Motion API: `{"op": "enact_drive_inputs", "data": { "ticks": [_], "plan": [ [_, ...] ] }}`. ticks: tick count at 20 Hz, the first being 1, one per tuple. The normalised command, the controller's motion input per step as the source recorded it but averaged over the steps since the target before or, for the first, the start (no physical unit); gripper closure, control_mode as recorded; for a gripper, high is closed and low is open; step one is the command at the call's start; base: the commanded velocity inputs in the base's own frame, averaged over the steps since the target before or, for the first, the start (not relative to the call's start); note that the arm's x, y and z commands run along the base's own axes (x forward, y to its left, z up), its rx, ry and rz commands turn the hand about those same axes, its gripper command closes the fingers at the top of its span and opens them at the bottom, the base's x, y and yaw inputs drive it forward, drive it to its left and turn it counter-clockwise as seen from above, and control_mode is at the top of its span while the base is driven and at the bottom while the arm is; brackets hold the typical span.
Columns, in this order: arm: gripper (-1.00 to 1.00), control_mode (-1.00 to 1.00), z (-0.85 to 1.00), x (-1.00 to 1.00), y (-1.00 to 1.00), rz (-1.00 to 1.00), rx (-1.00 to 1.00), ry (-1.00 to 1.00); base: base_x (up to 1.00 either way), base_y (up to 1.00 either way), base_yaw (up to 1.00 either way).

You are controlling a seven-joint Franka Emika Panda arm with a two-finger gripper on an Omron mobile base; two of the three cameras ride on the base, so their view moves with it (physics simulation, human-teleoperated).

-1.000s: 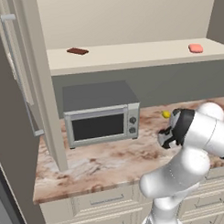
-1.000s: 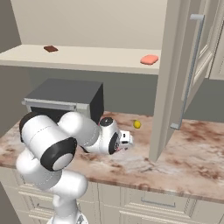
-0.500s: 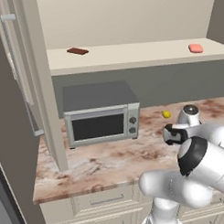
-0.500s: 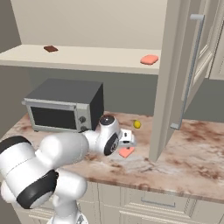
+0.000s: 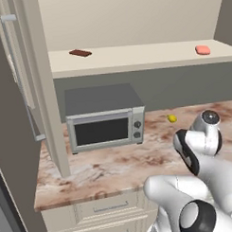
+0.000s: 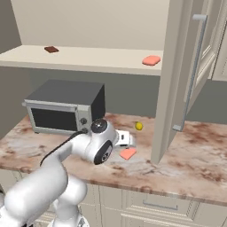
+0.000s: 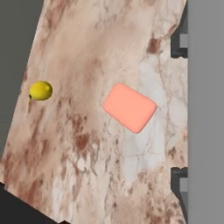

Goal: Pick the bar soap and bar soap from the cabinet and place them on the counter.

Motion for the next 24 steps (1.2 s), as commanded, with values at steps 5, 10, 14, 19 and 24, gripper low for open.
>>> {"op": "enact_drive_inputs", "data": {
  "ticks": [5,10,14,19,24],
  "plan": [
    [-1.0,-1.0,0.72,-0.4,0.0,0.0,0.0,-0.1,0.0,0.0,0.0],
    [-1.0,-1.0,0.74,-0.35,0.0,-0.01,0.0,-0.04,0.0,0.0,0.0],
    [-1.0,-1.0,0.78,-0.29,0.01,-0.01,0.0,-0.04,0.0,0.0,0.0],
    [-1.0,-1.0,0.91,-0.2,0.0,0.0,0.0,-0.06,0.0,0.0,0.0],
    [-1.0,-1.0,0.88,-0.26,0.0,0.0,0.0,-0.07,0.0,0.0,0.0]
  ]
}}
